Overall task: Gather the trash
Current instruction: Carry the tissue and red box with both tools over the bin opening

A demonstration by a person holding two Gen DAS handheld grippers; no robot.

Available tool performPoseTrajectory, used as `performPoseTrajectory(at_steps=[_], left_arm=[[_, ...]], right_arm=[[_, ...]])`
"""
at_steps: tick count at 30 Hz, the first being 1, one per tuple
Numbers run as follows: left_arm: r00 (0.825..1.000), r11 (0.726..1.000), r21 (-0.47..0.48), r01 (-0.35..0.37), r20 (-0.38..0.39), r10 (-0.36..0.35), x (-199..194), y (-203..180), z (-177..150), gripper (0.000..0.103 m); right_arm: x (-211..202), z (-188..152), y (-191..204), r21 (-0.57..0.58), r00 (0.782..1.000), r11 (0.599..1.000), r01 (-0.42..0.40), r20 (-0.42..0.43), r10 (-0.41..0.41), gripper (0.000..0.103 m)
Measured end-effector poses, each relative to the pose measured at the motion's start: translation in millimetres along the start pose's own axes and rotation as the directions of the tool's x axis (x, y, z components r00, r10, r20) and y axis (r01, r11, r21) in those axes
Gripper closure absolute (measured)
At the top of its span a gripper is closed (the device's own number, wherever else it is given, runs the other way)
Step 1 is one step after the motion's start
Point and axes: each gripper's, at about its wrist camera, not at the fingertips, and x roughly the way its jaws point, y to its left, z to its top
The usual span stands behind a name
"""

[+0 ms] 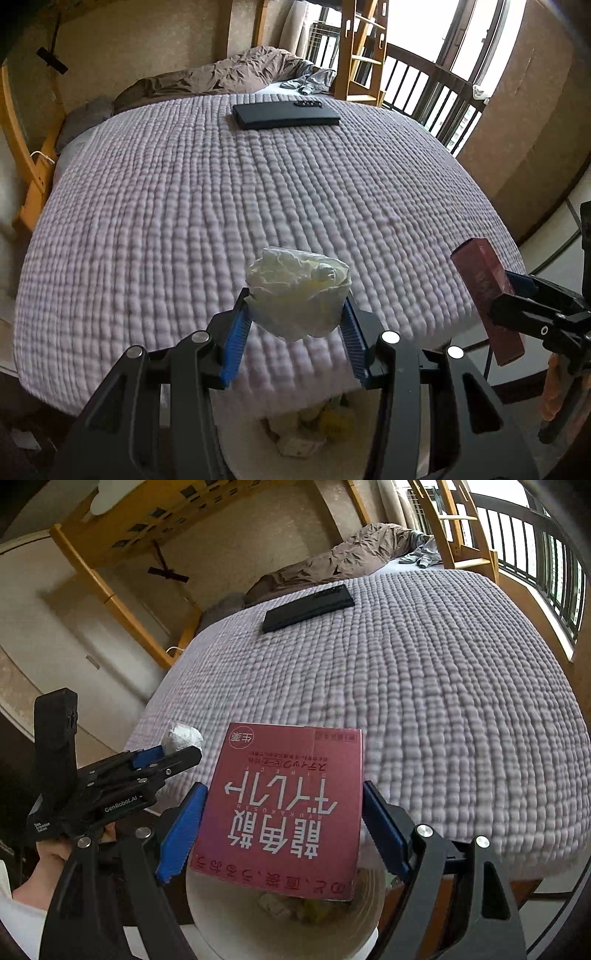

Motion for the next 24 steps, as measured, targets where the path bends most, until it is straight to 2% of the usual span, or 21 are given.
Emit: performPoseTrajectory(at_steps=[19, 24], left_arm=[[0.997, 0.999, 0.018, 0.03, -0.074, -0.028, -22, -17, -66, 0.055], [0.995, 0.999, 0.032, 0.026, -0.096, -0.023, -22, -19, -77, 0.055]], right_arm=[[-14, -68, 30, -0.09, 0.995, 0.995, -0.044, -0.097, 0.035, 0.022], [-6, -68, 30, -0.095, 0.991, 0.994, -0.052, -0.129, 0.039, 0.022]])
